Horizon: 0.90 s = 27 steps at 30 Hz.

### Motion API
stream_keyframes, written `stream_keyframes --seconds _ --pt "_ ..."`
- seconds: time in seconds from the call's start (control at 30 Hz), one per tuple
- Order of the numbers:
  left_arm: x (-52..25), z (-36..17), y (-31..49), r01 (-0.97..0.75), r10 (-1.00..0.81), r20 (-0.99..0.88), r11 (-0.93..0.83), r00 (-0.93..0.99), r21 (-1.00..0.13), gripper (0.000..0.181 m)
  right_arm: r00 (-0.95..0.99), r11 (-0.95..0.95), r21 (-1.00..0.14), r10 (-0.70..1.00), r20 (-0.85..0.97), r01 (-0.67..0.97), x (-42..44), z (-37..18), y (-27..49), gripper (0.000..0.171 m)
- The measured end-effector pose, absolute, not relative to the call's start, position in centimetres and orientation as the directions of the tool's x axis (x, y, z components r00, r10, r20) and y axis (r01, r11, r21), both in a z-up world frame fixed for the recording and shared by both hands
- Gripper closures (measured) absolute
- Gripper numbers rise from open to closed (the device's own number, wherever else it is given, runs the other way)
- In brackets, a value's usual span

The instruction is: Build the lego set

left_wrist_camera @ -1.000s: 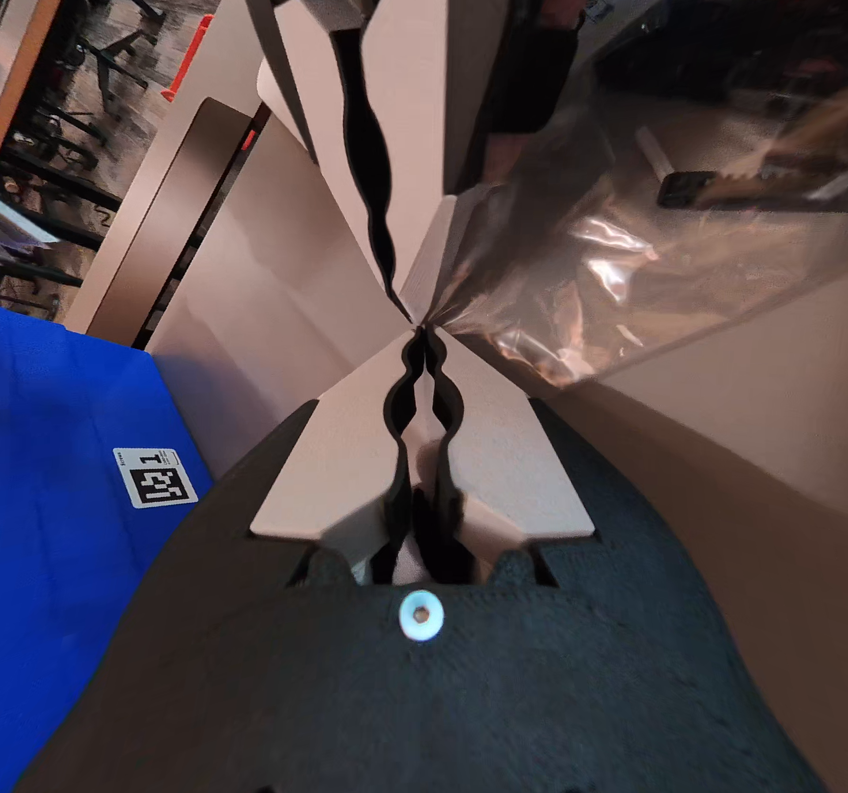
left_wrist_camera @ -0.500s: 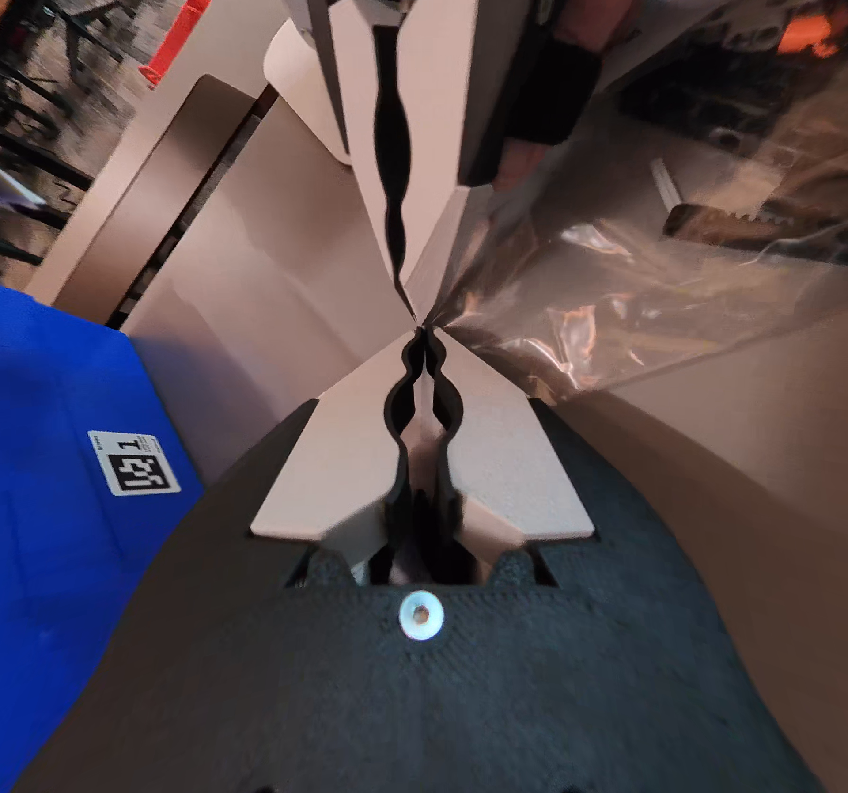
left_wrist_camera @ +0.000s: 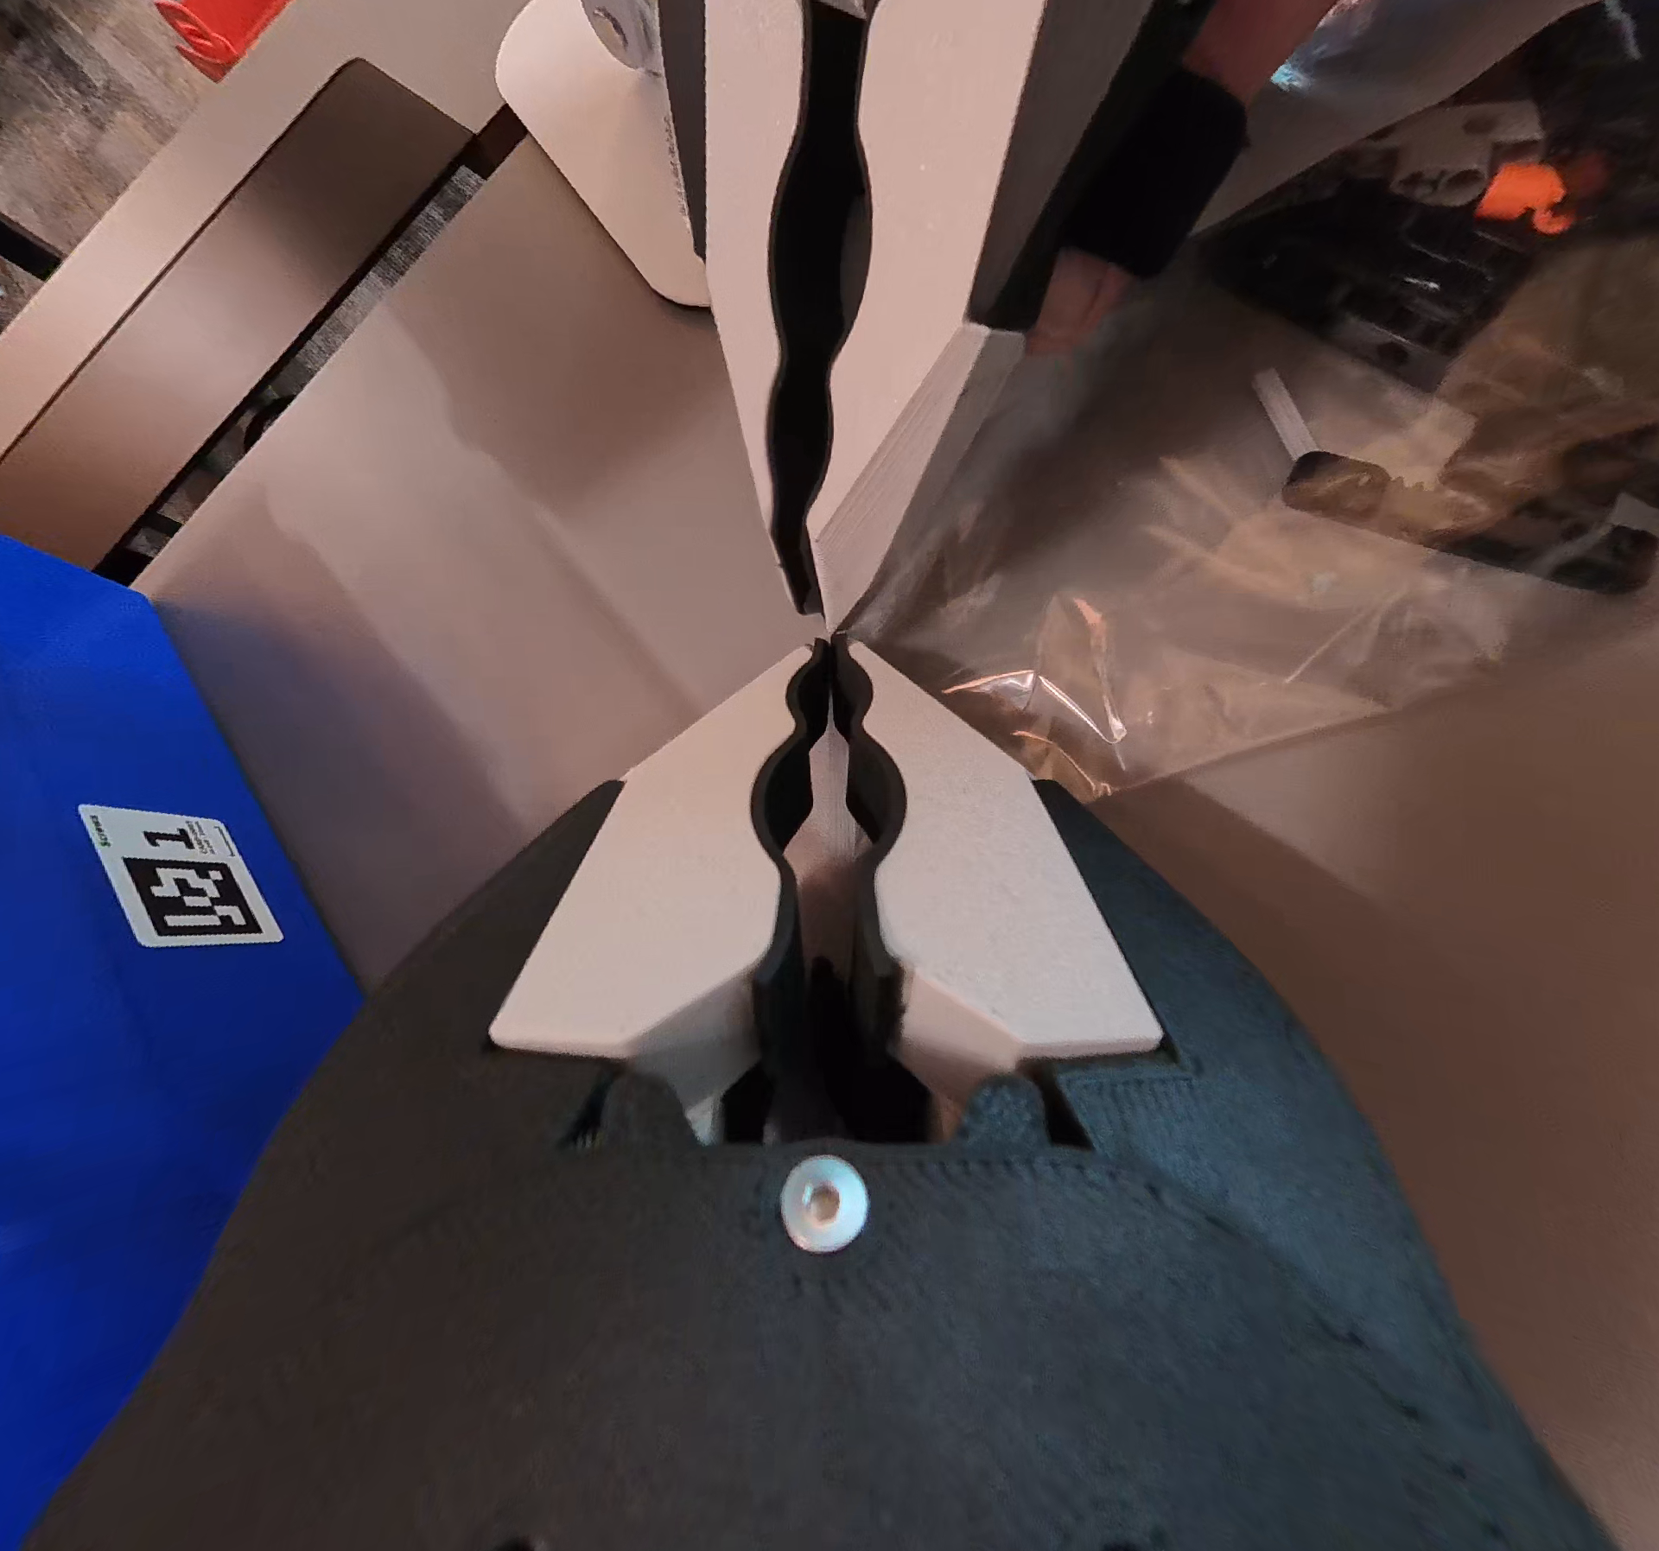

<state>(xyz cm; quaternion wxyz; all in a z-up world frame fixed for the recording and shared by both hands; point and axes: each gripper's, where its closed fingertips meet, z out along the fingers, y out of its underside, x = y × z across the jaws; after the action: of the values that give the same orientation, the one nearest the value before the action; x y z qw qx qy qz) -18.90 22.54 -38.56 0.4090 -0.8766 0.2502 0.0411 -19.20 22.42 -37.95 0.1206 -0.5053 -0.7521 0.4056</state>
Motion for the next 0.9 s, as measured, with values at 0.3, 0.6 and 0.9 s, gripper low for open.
stream_keyframes --seconds 0.3,0.6,0.9 --pt "-19.0 -38.9 22.7 -0.51 -0.406 -0.322 -0.546 0.855 -0.665 0.181 -0.435 0.16 -0.718 0.874 -0.215 0.677 -19.5 -38.3 22.7 0.171" --pt "-19.6 -39.2 23.1 -0.658 -0.395 -0.53 -0.521 0.751 -0.544 0.181 -0.369 0.138 -0.696 0.909 -0.193 0.705 -20.0 -38.9 23.0 0.171" --pt "-20.3 -39.1 23.7 -0.853 -0.342 -0.837 -0.457 0.428 -0.25 0.181 -0.295 0.115 -0.689 0.944 -0.149 0.716 -20.7 -39.1 23.6 0.171"
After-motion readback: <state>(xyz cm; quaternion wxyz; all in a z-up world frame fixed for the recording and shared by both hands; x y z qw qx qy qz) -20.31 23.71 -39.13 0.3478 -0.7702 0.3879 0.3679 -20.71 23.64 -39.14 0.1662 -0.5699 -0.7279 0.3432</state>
